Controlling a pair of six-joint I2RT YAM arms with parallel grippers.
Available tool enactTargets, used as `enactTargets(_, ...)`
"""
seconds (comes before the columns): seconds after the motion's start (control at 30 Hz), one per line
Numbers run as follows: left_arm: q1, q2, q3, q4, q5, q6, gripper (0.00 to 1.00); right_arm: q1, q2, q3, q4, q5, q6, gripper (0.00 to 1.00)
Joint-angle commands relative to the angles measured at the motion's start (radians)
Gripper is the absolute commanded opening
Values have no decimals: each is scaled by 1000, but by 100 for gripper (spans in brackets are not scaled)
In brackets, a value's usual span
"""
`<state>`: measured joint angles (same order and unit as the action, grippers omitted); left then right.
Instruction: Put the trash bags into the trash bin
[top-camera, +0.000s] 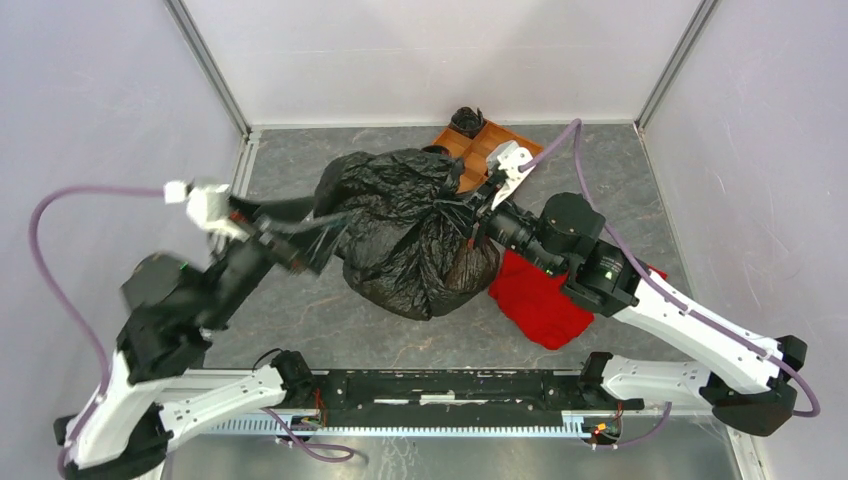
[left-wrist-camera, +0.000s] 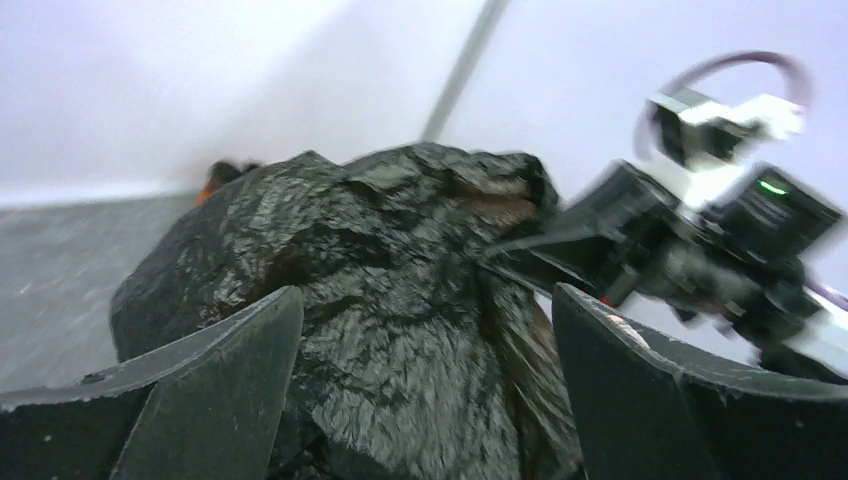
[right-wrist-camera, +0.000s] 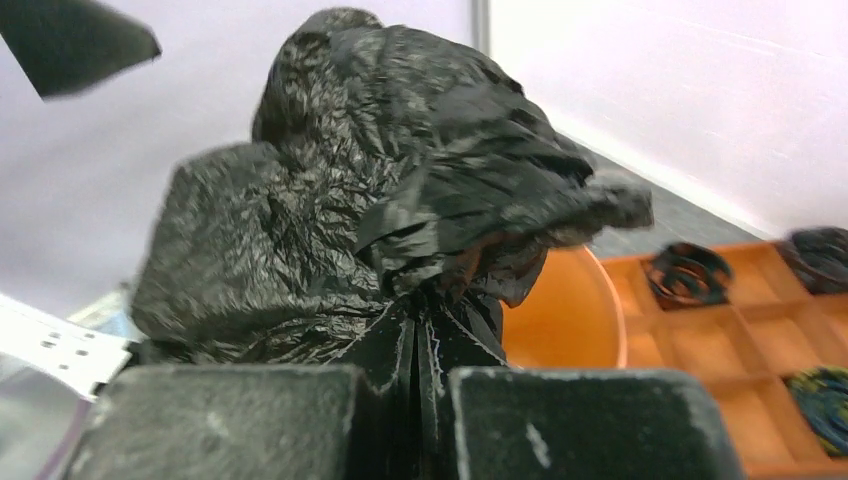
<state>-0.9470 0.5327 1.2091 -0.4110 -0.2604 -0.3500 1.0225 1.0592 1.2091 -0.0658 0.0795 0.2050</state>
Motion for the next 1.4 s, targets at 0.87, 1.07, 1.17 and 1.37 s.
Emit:
enactTargets(0.87,229,556,-154,24,212,-294,92,-50,200,236,-196,16,-290,0)
enactTargets(1.07,277,509,-91,-55,225,-196,98,-107,289,232,-191,-44,-252,0)
enactTargets(1.17,278,464,-13,-128,193,-106,100,-166,321,280,-212,-17,-210,0)
enactTargets(1.37,278,362,93,-260,242,23,100,-209,372,337,-220,-29,-162,0)
